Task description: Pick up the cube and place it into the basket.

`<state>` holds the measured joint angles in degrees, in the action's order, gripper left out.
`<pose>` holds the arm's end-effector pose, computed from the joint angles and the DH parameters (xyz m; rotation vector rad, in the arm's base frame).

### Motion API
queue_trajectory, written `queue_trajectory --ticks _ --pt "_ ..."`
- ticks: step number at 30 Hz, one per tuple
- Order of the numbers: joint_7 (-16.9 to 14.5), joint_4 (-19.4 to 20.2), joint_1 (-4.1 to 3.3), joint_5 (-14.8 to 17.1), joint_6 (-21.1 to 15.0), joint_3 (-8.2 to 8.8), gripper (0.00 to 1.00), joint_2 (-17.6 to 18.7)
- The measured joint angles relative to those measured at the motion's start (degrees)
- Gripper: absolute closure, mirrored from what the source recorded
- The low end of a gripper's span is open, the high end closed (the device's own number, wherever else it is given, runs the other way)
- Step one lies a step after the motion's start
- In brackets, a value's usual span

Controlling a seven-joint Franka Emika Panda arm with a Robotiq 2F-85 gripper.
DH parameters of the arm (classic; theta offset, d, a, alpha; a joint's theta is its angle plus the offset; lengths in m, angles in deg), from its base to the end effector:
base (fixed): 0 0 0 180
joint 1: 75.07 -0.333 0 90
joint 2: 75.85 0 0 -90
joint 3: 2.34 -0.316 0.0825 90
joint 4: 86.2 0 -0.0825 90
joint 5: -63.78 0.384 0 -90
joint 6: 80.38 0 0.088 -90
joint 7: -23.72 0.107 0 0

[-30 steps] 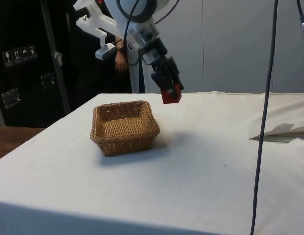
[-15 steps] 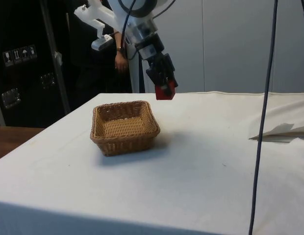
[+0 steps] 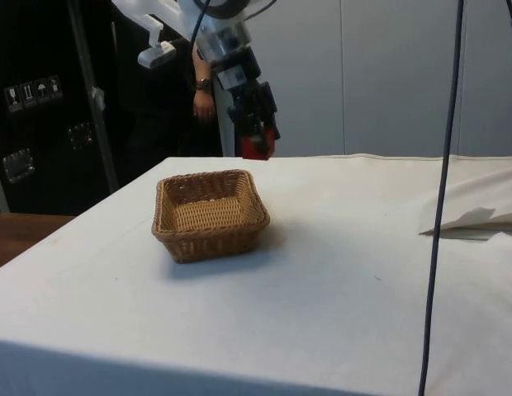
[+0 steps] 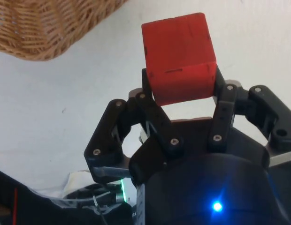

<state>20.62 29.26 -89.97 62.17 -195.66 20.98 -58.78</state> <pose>0.5581 -0.0793 0.2973 2.9949 -0.1161 -0.4386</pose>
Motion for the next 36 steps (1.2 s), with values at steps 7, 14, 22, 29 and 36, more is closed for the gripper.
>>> queue_trajectory --ticks 7,14,22,29,36 --pt "0.2 -2.4 0.0 0.7 -1.8 -0.06 0.95 1.5" --pt "0.4 -4.6 -0.06 1.5 -3.2 -0.29 0.95 3.2" --pt "0.5 -6.9 -0.11 2.8 -5.3 -0.46 0.95 5.5" --pt "-0.3 -7.4 -0.11 4.9 -7.8 -0.46 0.95 7.2" --pt "-1.4 -7.7 -0.11 7.2 -10.0 -0.57 0.95 8.3"
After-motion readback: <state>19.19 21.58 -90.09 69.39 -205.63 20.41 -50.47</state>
